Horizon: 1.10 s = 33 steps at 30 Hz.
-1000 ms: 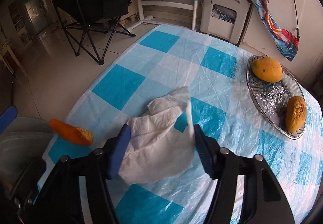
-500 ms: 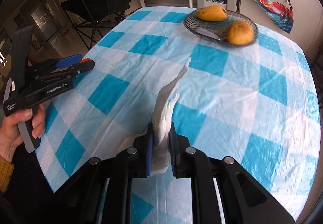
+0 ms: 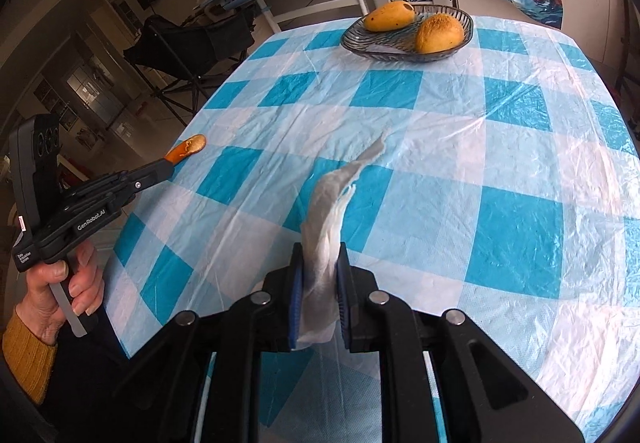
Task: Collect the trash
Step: 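Grasp the white tissue with the right gripper while the left gripper grasps the orange carrot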
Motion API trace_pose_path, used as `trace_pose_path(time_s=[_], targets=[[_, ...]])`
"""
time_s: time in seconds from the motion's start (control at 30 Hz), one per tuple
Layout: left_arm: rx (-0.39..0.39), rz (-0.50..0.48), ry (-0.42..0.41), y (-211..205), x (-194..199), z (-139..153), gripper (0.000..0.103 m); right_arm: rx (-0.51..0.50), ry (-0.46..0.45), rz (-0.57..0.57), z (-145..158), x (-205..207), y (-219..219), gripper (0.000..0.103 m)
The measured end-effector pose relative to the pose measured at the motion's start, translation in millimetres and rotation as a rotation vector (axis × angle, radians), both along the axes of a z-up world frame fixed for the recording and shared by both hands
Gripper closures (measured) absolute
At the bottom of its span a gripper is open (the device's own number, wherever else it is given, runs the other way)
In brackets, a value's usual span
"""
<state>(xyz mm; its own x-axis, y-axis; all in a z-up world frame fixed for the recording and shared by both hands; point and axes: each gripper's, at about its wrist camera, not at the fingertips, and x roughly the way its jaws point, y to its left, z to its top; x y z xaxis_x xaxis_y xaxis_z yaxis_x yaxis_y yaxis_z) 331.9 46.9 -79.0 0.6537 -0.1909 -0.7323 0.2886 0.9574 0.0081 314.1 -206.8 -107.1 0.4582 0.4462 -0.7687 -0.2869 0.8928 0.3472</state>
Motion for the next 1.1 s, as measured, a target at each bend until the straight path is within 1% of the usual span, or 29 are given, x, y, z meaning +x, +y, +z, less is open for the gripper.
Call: trace_pose_path(time_s=[0.03,0.07,0.1,0.13,0.17,0.2,0.23,0.3,0.33,0.37,0.4,0.43,0.47,0.5,0.57,0.6,0.7,0.83,0.97,1.1], targets=[[0.047,0.025,-0.030,-0.6,4.5,0.8,0.074,0.005,-0.002,0.000,-0.2,0.2,0.0,0.085],[0.073,0.045,-0.053,-0.4,9.0,1.2,0.067,0.008,-0.005,-0.001,-0.4,-0.5,-0.1,0.084],[0.095,0.062,-0.059,0.2,14.8,1.5,0.055,0.012,-0.007,-0.001,-0.6,-1.0,0.0,0.084],[0.112,0.074,-0.059,1.5,21.8,1.9,0.051,0.015,-0.009,-0.002,-0.7,-0.6,0.5,0.083],[0.125,0.081,-0.054,2.7,27.0,1.5,0.049,0.017,-0.011,-0.002,-0.7,-1.3,0.7,0.083],[0.136,0.093,-0.040,4.1,31.9,0.0,0.043,0.018,-0.013,-0.002,-1.0,-1.1,1.4,0.083],[0.139,0.103,-0.011,6.0,37.7,-3.3,0.032,0.019,-0.015,-0.002,-1.1,-0.8,1.9,0.082],[0.135,0.119,0.056,10.6,47.9,-11.6,0.027,0.022,-0.016,-0.002,-1.3,-0.9,2.3,0.082],[0.125,0.116,0.076,12.6,50.1,-14.3,0.028,0.024,-0.017,-0.003,-1.3,-0.4,2.6,0.082],[0.108,0.100,0.088,13.3,50.2,-15.4,0.030,0.025,-0.017,-0.005,-1.4,-0.1,2.7,0.082],[0.088,0.078,0.094,12.6,49.1,-15.5,0.045,0.025,-0.019,-0.006,-1.4,-0.1,2.7,0.082],[0.077,0.064,0.092,10.6,46.4,-15.7,0.064,0.024,-0.020,-0.006,-1.3,-0.3,2.9,0.082],[0.078,0.048,0.088,6.8,42.7,-16.6,0.072,0.024,-0.022,-0.008,-1.3,-0.8,2.9,0.082],[0.083,0.029,0.085,3.1,38.9,-16.7,0.087,0.023,-0.025,-0.009,-1.3,-1.2,2.8,0.082],[0.101,0.016,0.079,-4.1,30.8,-17.3,0.088,0.018,-0.030,-0.012,-1.4,-2.6,3.0,0.082],[0.095,0.009,0.080,-5.3,26.1,-17.3,0.089,0.016,-0.033,-0.014,-1.4,-3.0,3.0,0.082],[0.045,-0.008,0.100,-6.4,11.0,-15.6,0.090,0.016,-0.037,-0.024,-1.0,-5.5,1.9,0.084],[-0.046,-0.035,0.136,-8.5,-15.5,-14.7,0.091,0.027,-0.056,-0.037,1.5,-16.3,1.3,0.086],[-0.089,-0.033,0.132,-15.4,-48.2,-16.5,0.091,0.025,-0.065,-0.046,-0.6,-34.2,4.1,0.086],[-0.147,0.000,0.115,-19.4,-81.7,-17.9,0.091,0.024,-0.085,-0.054,-0.4,-53.6,5.4,0.086]])
